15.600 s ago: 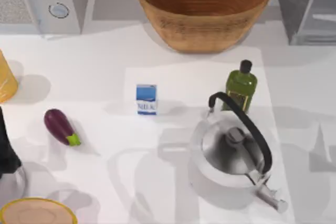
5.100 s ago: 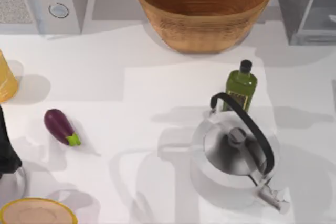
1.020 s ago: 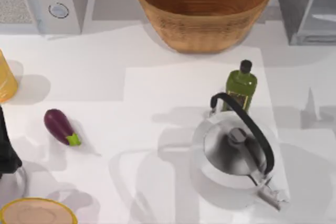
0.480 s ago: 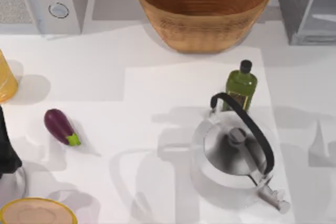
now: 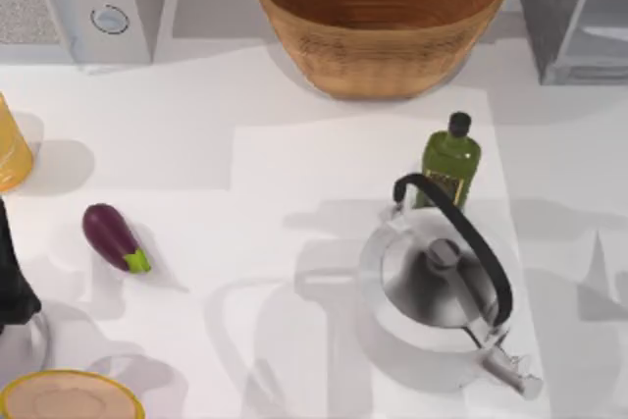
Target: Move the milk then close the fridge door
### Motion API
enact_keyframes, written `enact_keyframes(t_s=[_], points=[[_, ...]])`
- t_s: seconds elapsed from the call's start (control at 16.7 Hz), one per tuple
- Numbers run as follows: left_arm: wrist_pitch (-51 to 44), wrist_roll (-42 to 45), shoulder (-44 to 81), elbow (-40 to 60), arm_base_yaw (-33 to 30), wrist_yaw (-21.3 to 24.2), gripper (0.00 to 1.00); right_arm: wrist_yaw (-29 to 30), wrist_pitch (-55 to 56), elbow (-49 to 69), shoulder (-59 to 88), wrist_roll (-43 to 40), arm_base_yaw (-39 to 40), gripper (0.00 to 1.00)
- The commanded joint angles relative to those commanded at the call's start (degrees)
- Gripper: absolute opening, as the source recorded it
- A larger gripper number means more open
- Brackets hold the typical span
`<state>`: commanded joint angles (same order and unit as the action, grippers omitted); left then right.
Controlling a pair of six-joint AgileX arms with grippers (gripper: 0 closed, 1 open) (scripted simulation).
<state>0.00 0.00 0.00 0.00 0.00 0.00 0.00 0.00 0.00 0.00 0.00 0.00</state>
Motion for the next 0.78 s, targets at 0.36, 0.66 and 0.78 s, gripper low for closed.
enact_keyframes(t_s=[0.36,0.66,0.78], points=[[0.0,0.0,0.0,0.0,0.0,0.0,1.0,-0.49,-5.52,3.4,-3.72,-0.22,0.35,1.0],[0.0,0.0,0.0,0.0,0.0,0.0,1.0,-0.67,-21.93,12.06,-14.09,-0.65,0.61,1.0],[0.0,0.0,0.0,0.0,0.0,0.0,1.0,-0.48,-30.29,16.03,-18.89,-0.64,0.46,1.0]])
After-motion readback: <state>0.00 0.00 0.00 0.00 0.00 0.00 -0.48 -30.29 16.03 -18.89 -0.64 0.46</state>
